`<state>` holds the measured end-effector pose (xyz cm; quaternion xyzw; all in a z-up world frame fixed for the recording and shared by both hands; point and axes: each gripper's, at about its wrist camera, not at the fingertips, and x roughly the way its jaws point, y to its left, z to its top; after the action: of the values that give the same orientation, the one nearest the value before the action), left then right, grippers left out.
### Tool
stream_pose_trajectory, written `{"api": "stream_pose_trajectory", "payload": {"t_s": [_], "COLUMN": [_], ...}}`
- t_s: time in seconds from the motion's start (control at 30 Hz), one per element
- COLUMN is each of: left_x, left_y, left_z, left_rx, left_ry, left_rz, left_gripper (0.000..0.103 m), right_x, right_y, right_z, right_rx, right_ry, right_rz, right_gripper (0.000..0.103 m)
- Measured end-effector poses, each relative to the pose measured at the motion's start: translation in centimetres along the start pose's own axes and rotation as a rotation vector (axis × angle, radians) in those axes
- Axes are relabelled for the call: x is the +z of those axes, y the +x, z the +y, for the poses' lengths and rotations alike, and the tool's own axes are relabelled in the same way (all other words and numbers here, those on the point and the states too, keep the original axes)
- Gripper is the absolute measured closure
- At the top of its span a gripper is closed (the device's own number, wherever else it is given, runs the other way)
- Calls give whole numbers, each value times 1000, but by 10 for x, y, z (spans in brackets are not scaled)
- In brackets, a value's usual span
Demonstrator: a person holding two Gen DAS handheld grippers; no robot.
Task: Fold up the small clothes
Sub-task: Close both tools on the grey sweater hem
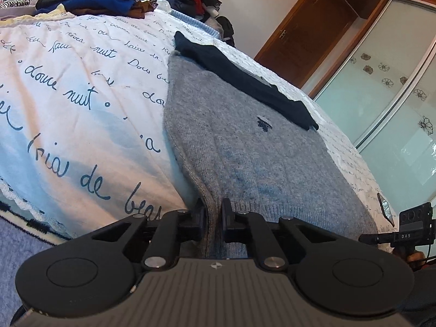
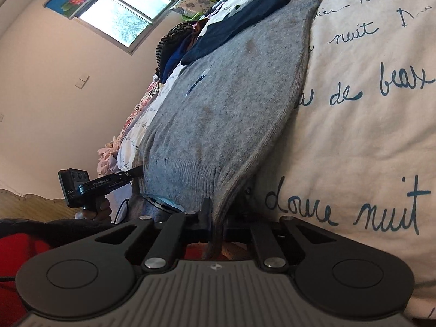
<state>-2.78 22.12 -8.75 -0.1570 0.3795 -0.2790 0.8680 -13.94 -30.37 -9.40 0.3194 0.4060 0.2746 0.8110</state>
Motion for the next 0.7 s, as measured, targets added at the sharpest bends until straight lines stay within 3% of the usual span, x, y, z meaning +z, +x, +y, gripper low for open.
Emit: {"api": "stream_pose_trajectory", "payload": {"t_s": [0.1, 0.27, 0.33, 0.43, 0.6, 0.7], "left_x": [3, 15, 18, 13, 5, 7], "left_y": [-4, -14, -13, -8, -6, -12], "left_z": [-5, -8, -5, 5, 19, 15], "left_rx": [-9, -67, -55, -48, -24, -20], "left_ry": [22, 1, -12, -55, -109, -85], "left_rz": [-11, -44, -34, 1, -13, -49], "left_gripper": [93, 93, 92, 89, 89, 98], "right_x": [1, 11, 14, 14, 9, 10], "right_y": [-8, -25, -28, -27, -21, -22], "right_z": [5, 21, 24, 22, 14, 18], "right_rx": [-1, 88, 111, 91, 72, 60], "right_ry": [-7, -25, -31, -37, -6, -17], "right_rz": [-21, -88, -104, -98, -85, -88], "right_gripper": [97, 97, 97, 97, 97, 97]}}
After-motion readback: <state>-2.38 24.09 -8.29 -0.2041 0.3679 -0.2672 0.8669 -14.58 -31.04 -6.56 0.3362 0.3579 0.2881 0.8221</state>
